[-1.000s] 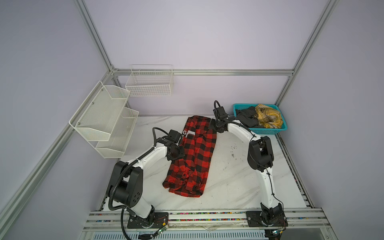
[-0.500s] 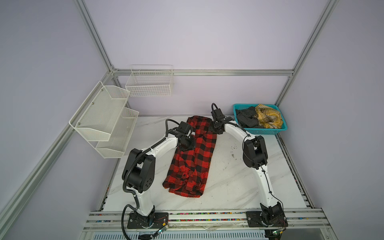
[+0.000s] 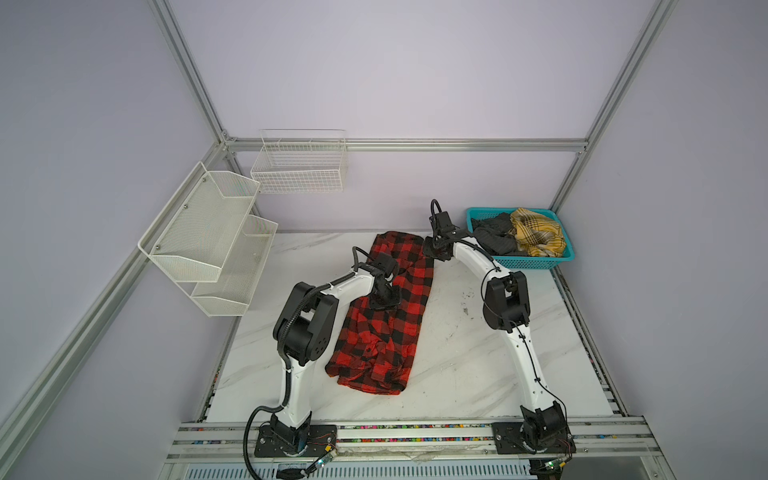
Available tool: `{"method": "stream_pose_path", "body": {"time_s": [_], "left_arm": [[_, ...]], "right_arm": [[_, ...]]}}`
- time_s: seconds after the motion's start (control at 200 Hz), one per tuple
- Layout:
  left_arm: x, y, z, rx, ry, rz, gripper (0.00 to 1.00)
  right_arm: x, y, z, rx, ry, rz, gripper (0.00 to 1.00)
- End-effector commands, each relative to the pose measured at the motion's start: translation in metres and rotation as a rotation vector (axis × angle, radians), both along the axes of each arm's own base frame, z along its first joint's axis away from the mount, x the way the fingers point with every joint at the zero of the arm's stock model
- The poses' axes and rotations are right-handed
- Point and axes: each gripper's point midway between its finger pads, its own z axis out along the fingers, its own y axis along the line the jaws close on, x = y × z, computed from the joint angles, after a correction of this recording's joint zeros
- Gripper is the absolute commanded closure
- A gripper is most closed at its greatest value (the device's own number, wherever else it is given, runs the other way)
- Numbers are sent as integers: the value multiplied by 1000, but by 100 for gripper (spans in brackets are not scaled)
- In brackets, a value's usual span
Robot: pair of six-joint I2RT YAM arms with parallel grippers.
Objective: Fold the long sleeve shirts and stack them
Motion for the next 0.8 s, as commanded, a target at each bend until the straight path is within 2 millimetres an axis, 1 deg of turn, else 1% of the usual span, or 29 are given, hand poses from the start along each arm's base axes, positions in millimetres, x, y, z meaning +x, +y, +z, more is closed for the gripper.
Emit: {"method": "stream_pose_path", "body": {"time_s": [0.0,0.05,0.1,0.16,0.24,0.295,0.36,0.39,0.48,0.535,0.635,0.68,0.75,0.795], "left_arm": [[9,18,3,59,-22,49,86],[5,26,-3,78,-9,66,86],[1,33,-7,94,1,75,86],[-4,38,-12,114,7,68,86],[-14,41,-24,123,40,48,87],[-22,42,-32,125,69,42,87],[-31,44,-39,126,99,39,87],[-35,45,-41,126,110,41,87],[-44,50,-44,147,117,37,88],[-47,54,-43,159,112,37,88],[-52,57,-44,166,116,25,88],[-51,56,-42,163,110,24,88],[-48,54,-37,156,98,21,88],[-44,53,-31,150,88,23,87]], "right_arm": [[-2,21,9,78,3,79,85],[-1,27,14,121,3,91,94],[0,33,18,183,7,94,100],[4,41,23,312,19,90,100],[15,46,23,444,28,59,100],[23,48,21,499,29,30,100],[32,48,13,539,35,-4,100],[35,47,6,547,46,-28,100],[40,34,-20,570,87,-114,100],[42,27,-31,587,100,-157,100],[43,25,-42,612,116,-174,100],[40,30,-44,624,131,-154,100],[37,31,-46,619,140,-143,100],[35,33,-43,623,141,-132,95]]}}
